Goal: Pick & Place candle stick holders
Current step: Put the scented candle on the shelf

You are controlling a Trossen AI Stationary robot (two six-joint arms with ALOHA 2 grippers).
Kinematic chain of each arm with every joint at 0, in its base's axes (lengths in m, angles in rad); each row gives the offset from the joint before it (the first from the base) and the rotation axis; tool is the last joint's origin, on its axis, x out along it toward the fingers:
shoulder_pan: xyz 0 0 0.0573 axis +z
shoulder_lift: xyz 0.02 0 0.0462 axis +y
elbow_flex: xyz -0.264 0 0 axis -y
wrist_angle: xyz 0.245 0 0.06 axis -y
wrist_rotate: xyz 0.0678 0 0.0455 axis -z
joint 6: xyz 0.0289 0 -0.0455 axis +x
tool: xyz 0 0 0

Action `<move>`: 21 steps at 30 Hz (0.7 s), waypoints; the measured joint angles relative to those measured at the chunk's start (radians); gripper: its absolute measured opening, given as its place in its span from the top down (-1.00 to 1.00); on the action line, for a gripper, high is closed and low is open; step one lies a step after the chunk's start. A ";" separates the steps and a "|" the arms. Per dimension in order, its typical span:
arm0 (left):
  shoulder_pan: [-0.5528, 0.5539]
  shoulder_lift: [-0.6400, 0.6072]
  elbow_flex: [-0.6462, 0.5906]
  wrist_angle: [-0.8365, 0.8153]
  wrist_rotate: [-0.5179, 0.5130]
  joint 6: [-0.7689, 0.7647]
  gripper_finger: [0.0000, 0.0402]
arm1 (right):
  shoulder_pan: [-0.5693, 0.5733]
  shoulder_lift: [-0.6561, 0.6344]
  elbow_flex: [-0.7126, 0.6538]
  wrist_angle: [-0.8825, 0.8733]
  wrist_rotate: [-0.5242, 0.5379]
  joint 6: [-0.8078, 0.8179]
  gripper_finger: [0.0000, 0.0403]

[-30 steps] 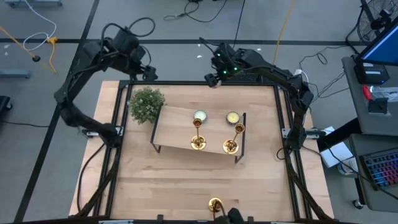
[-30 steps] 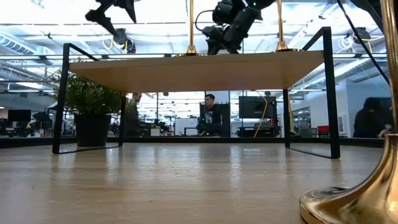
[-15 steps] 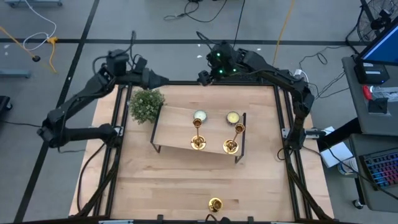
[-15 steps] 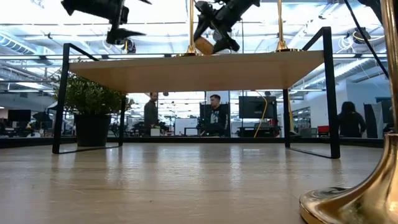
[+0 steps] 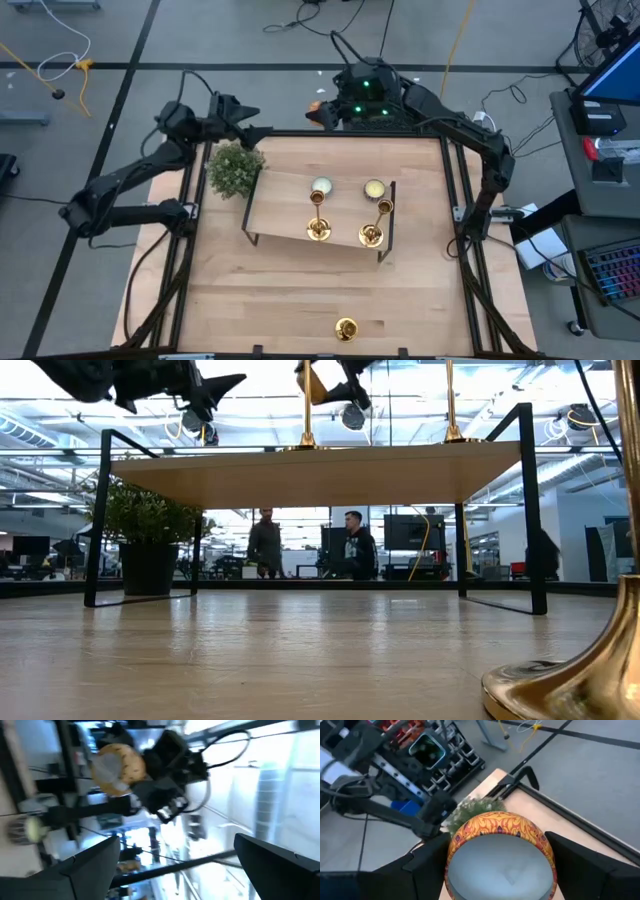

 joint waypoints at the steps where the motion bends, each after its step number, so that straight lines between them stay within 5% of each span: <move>1: -0.004 0.003 -0.017 0.053 0.003 -0.030 -0.98 | 0.003 -0.007 -0.001 -0.003 0.000 0.002 -0.46; 8: -0.065 0.031 -0.121 0.275 0.024 -0.198 -0.98 | 0.059 -0.014 0.000 0.110 0.000 -0.001 -0.46; 21: -0.208 0.107 -0.124 0.334 -0.077 -0.234 -0.98 | 0.177 -0.014 -0.001 0.163 0.001 -0.029 -0.47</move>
